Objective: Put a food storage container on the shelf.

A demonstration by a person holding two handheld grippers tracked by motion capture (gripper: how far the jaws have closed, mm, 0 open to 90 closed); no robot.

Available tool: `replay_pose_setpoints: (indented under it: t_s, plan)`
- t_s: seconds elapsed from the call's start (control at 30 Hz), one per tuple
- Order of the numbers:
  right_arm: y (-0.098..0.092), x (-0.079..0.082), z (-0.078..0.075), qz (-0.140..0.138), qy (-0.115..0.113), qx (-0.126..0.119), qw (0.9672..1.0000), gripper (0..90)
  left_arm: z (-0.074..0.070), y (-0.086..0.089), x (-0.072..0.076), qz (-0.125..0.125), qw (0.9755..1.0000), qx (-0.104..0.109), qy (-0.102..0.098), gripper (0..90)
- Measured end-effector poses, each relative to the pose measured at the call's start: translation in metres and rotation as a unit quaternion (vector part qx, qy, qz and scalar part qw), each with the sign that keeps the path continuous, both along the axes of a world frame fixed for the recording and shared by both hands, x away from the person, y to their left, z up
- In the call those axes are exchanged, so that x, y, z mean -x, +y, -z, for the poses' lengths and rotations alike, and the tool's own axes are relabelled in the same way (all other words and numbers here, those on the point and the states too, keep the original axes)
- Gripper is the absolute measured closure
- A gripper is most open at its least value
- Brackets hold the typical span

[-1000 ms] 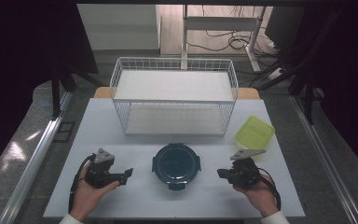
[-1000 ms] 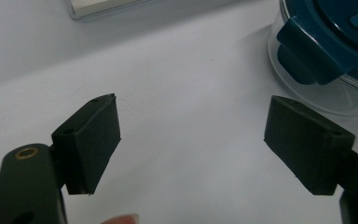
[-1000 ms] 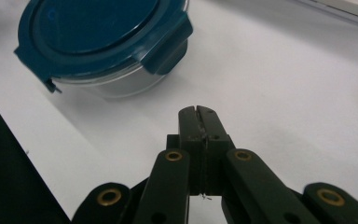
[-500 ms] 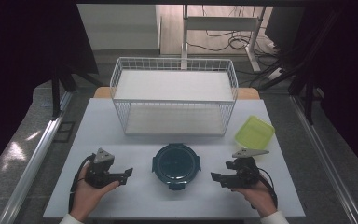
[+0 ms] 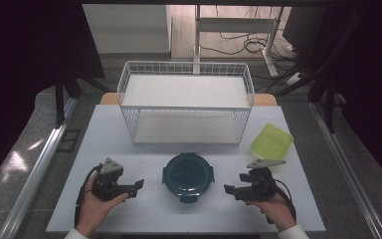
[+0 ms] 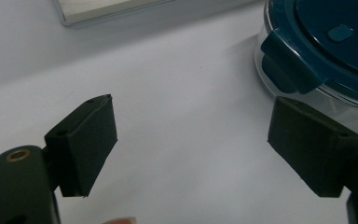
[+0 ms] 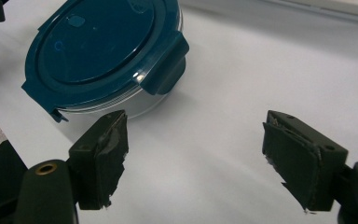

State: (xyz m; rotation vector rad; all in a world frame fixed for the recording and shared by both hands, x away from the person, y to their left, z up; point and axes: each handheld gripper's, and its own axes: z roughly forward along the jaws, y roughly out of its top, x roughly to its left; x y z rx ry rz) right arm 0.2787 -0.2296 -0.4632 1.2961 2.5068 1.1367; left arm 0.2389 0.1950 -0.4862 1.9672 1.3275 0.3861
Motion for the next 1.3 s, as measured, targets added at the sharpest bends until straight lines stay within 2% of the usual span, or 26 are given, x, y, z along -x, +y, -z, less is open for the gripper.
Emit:
replay_pose_setpoints:
  t_s: [0.13, 0.2, 0.37, 0.43, 0.53, 0.57, 0.63, 0.67, 0.7, 0.73, 0.83, 0.87, 1.0, 1.17, 1.2, 1.3]
  plan:
    - [0.000, -0.001, 0.000, 0.009, 0.005, -0.003, 0.9999, 23.1, -0.002, -0.002, 0.000, 0.000, 1.0000, 0.001, -0.003, 14.1]
    - [0.000, 0.000, -0.001, 0.017, 0.002, 0.002, 0.9998, 25.1, -0.005, -0.005, 0.002, -0.006, 0.9998, 0.007, -0.018, 15.1]
    - [-0.001, -0.003, -0.004, 0.027, -0.004, -0.001, 0.9996, 22.3, -0.005, -0.012, -0.001, 0.020, 0.9995, 0.022, -0.010, 15.3]
    - [0.000, -0.005, -0.005, 0.028, -0.003, -0.001, 0.9996, 20.6, -0.008, -0.014, -0.003, 0.027, 0.9991, 0.034, 0.002, 16.3]
    - [0.002, -0.009, -0.005, 0.026, 0.005, -0.013, 0.9996, 20.2, -0.012, -0.016, -0.007, 0.033, 0.9968, 0.069, 0.024, 17.2]
    - [0.002, -0.009, -0.005, 0.026, 0.005, -0.013, 0.9996, 20.2, -0.012, -0.016, -0.007, 0.033, 0.9968, 0.069, 0.024, 16.6]
    - [0.006, -0.011, -0.007, 0.024, 0.006, -0.015, 0.9996, 19.8, -0.014, -0.019, -0.010, 0.036, 0.9947, 0.086, 0.042, 14.5]
    - [0.007, -0.012, -0.008, 0.025, 0.007, -0.017, 0.9995, 19.6, -0.014, -0.019, -0.010, 0.036, 0.9947, 0.086, 0.042, 13.3]
    - [0.007, -0.012, -0.008, 0.025, 0.007, -0.017, 0.9995, 19.6, -0.014, -0.020, -0.011, 0.039, 0.9937, 0.093, 0.050, 13.3]
    - [0.009, -0.013, -0.009, 0.022, 0.009, -0.020, 0.9995, 19.5, -0.013, -0.022, -0.013, 0.045, 0.9916, 0.104, 0.063, 11.5]
    - [0.012, -0.014, -0.010, 0.020, 0.011, -0.023, 0.9995, 19.2, -0.012, -0.024, -0.016, 0.046, 0.9906, 0.108, 0.070, 10.7]
    - [0.015, -0.016, -0.010, 0.017, 0.017, -0.029, 0.9993, 19.1, -0.011, -0.025, -0.020, 0.047, 0.9887, 0.118, 0.080, 10.4]
    - [0.021, -0.020, -0.011, 0.013, 0.024, -0.035, 0.9990, 19.0, -0.009, -0.030, -0.029, 0.048, 0.9845, 0.141, 0.093, 9.8]
    - [0.026, -0.025, -0.011, 0.014, 0.033, -0.045, 0.9984, 18.5, -0.010, -0.037, -0.036, 0.052, 0.9834, 0.146, 0.095, 9.8]
    - [0.029, -0.028, -0.010, 0.015, 0.037, -0.053, 0.9978, 18.5, -0.010, -0.040, -0.040, 0.053, 0.9820, 0.152, 0.099, 9.8]
    - [0.031, -0.031, -0.009, 0.018, 0.043, -0.061, 0.9971, 18.5, -0.008, -0.044, -0.045, 0.052, 0.9801, 0.159, 0.108, 9.9]
